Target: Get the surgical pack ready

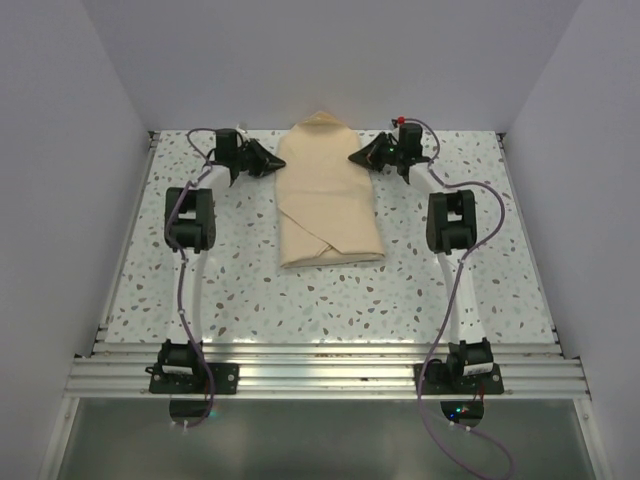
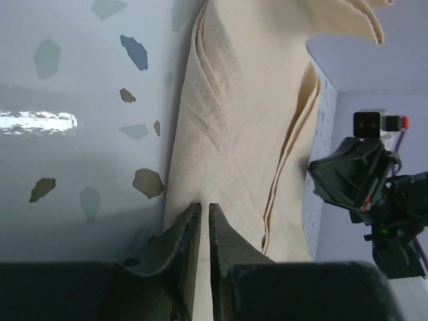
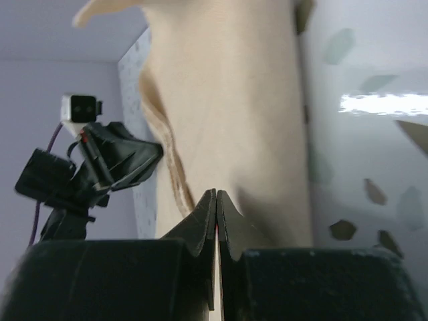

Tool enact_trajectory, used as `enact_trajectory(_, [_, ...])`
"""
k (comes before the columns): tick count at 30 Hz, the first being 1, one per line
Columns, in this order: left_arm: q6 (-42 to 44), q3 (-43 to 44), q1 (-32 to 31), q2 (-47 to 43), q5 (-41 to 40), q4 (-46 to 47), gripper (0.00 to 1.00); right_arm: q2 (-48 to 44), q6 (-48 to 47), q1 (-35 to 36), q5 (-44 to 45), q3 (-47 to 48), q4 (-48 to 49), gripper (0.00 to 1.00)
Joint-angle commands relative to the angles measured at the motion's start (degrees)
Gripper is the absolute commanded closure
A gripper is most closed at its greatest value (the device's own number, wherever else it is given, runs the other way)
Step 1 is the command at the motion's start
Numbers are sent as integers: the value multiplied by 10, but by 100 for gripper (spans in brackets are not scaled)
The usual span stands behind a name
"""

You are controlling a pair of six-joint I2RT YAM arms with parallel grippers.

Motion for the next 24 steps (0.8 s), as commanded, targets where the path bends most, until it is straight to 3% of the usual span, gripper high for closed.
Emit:
enact_trajectory(1, [-17,20,-2,24,-37,-43,84,40,18,18,78,43,-46,100])
enact_trajectory(6, [-14,21,2,14,-93,-58,83,30,24,20,168,39,-66,100])
enact_trajectory(12, [-5,6,12,-40,-99,-29,79,55,17,10,149,140,-93,98])
enact_trajectory(15, [21,-80,16,-115,-143,55,71,5,-19,6,153,89,-60,93])
enact_trajectory(18, [29,-156,15,-151,-186,126,50,-43,-67,6,171,48,-49,83])
enact_trajectory(21, [18,-120,14,-110,-170,118,47,-33,-102,4,178,78,-84,67])
enact_trajectory(24, [7,-106,6,-91,-172,124,47,-15,-108,-1,163,98,-97,63])
